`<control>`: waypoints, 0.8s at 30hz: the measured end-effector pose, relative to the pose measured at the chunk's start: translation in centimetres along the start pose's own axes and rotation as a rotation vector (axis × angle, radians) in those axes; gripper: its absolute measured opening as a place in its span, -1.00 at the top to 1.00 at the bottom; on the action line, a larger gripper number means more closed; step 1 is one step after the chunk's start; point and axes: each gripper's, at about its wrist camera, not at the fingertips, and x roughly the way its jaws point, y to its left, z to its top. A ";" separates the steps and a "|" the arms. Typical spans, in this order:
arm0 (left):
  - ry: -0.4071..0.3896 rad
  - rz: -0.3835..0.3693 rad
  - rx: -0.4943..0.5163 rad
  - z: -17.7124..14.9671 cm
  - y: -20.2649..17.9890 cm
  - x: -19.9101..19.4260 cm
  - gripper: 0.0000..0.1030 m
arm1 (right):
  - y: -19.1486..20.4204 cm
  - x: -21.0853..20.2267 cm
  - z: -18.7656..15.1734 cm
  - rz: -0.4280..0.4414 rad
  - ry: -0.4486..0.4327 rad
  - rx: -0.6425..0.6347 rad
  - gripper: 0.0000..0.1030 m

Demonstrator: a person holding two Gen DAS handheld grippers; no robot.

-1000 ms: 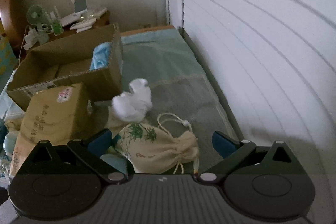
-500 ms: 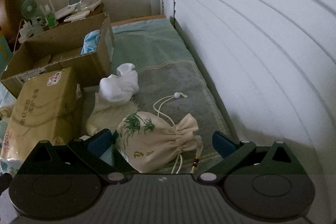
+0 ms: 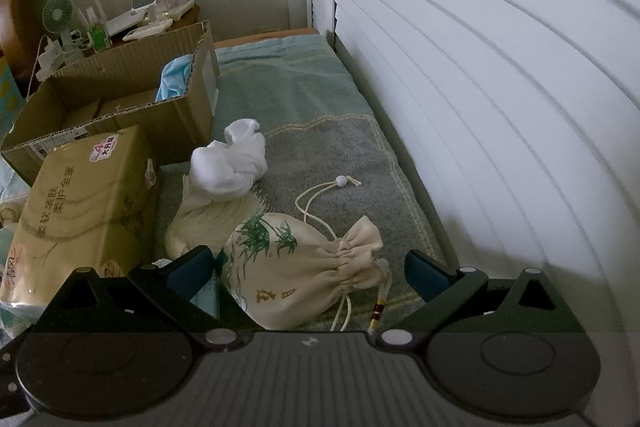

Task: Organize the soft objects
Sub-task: 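Close the right tool on the cream pouch while the left tool grasps the blue-white sachet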

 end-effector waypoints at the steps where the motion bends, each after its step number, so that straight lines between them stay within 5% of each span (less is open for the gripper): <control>1: 0.006 -0.002 -0.005 0.1 0.1 0.1 -0.69 | 0.0 0.0 0.0 0.000 0.000 -0.001 -1.00; 20: 0.029 -0.032 -0.043 0.1 0.5 0.3 -0.63 | 0.8 1.3 0.3 0.023 0.018 -0.005 -1.00; 24: 0.030 -0.047 -0.046 0.2 0.6 0.3 -0.53 | 1.0 1.2 0.2 0.015 0.018 -0.018 -0.84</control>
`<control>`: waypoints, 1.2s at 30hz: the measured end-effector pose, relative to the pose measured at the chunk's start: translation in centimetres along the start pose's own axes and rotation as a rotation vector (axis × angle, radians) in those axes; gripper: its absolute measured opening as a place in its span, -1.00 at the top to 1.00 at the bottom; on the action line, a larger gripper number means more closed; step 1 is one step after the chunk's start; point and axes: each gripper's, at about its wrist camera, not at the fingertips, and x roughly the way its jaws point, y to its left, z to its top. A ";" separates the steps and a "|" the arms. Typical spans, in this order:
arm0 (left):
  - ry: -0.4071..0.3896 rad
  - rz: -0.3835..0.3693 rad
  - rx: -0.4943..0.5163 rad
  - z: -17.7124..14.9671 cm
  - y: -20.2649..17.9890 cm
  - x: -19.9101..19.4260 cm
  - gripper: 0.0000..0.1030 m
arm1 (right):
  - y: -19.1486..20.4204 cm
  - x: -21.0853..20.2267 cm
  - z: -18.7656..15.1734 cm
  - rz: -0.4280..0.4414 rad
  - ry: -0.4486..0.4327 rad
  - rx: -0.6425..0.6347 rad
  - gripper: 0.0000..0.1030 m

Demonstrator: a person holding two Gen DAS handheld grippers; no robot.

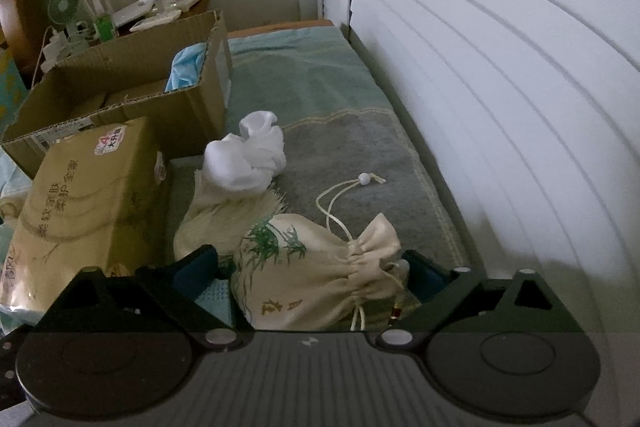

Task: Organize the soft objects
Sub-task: 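Close the right tool on the cream pouch while the left tool grasps the blue-white sachet, then lift the cream pouch into the cardboard box and open the right tool while the left tool holds the sachet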

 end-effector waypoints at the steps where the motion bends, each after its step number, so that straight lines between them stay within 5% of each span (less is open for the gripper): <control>1: 0.002 -0.004 0.002 0.0 0.0 0.0 -0.51 | -0.1 -0.1 0.0 0.003 -0.002 0.001 -0.76; 17: 0.032 -0.087 0.022 0.9 1.4 -1.2 -0.09 | -0.2 -2.1 -0.1 -0.011 -0.046 -0.046 -0.38; 20: 0.031 -0.098 0.026 1.0 1.5 -1.5 -0.02 | -0.1 -2.5 -0.1 -0.025 -0.051 -0.058 -0.18; 25: 0.029 -0.098 0.033 0.9 1.6 -1.7 -0.02 | -0.7 -3.1 -0.2 -0.031 -0.062 -0.048 -0.41; 36: 0.027 -0.117 0.036 0.9 1.3 -1.8 -0.02 | -1.1 -6.2 -1.8 -0.004 -0.064 -0.072 -0.59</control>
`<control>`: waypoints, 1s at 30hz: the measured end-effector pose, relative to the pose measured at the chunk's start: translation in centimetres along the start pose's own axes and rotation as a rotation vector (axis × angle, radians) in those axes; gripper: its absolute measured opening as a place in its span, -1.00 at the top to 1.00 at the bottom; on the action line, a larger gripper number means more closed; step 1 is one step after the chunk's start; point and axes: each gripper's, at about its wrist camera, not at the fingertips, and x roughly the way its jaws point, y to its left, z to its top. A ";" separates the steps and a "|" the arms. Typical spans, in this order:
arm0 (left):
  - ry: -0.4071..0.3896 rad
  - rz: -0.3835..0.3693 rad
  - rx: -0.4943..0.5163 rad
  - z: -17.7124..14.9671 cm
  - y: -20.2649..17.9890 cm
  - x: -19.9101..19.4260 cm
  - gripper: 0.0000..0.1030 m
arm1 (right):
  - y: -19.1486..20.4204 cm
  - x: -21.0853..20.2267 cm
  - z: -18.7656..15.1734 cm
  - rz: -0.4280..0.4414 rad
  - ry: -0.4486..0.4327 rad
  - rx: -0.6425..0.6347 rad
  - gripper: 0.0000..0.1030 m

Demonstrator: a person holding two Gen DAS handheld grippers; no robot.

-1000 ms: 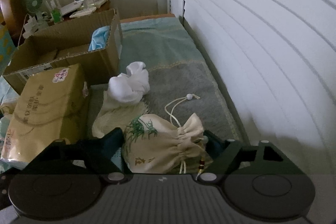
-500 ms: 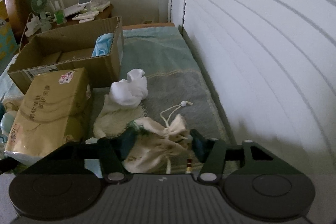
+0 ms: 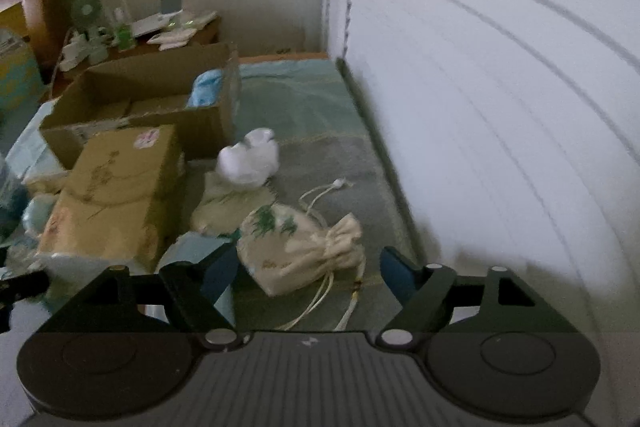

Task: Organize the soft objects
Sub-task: 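Lift the cream pouch into the cardboard box and open the right tool while the left tool holds the sachet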

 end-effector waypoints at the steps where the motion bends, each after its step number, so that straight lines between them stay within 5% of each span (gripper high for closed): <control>1: 0.001 -0.002 0.000 0.0 0.0 0.0 -0.02 | 0.1 0.2 0.0 0.007 0.006 0.004 -0.60; 11: 0.008 -0.006 -0.015 0.0 0.0 0.6 -0.02 | 0.0 4.7 1.2 0.078 0.107 0.159 -0.67; 17: 0.012 -0.010 -0.012 0.0 0.0 1.0 -0.03 | 0.6 6.1 1.9 0.043 0.096 0.146 -0.65; 22: 0.014 -0.017 -0.002 0.1 0.1 1.0 0.00 | 1.3 6.2 1.8 -0.001 0.081 0.094 -0.34; 30: 0.024 -0.047 0.036 0.5 0.1 -0.1 0.20 | 0.8 3.3 2.5 -0.006 0.015 0.071 -0.32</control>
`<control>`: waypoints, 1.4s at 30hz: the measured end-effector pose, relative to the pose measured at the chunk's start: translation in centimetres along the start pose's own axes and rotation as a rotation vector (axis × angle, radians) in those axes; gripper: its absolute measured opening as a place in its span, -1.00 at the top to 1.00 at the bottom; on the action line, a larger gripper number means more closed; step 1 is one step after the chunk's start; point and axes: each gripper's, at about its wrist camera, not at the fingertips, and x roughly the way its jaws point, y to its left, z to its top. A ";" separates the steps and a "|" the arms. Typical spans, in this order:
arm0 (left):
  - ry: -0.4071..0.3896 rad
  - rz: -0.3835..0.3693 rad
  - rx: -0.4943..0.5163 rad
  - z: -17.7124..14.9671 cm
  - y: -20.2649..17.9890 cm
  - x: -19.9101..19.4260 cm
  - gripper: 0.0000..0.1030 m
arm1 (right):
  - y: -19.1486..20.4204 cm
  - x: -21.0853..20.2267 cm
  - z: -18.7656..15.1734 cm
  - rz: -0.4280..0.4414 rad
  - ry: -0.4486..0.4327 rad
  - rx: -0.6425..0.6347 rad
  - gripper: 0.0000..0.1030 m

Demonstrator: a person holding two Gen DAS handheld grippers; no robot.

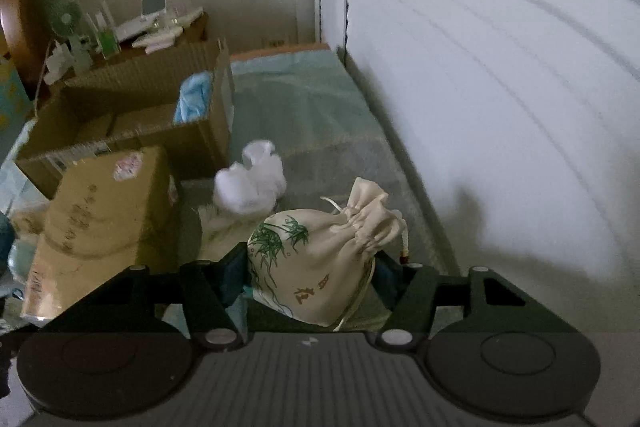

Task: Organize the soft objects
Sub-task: 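Lift the cream pouch into the cardboard box and open the right tool while the left tool holds the sachet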

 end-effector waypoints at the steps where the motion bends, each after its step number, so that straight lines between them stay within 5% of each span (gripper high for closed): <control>1: 0.000 -0.001 0.008 0.0 -0.1 -0.3 0.20 | -0.1 -0.5 0.1 0.001 -0.015 -0.005 -0.32; 17: -0.043 -0.031 0.098 0.3 -1.2 -6.6 0.22 | 0.4 -9.6 0.8 0.046 -0.146 -0.084 -0.32; 28: -0.072 -0.060 0.124 -0.5 -1.0 -9.5 0.22 | 2.3 -14.8 -0.4 0.123 -0.147 -0.154 -0.32; 42: -0.089 -0.040 0.073 -1.1 0.6 -10.2 0.22 | 11.3 -11.3 6.0 0.322 -0.115 -0.269 -0.32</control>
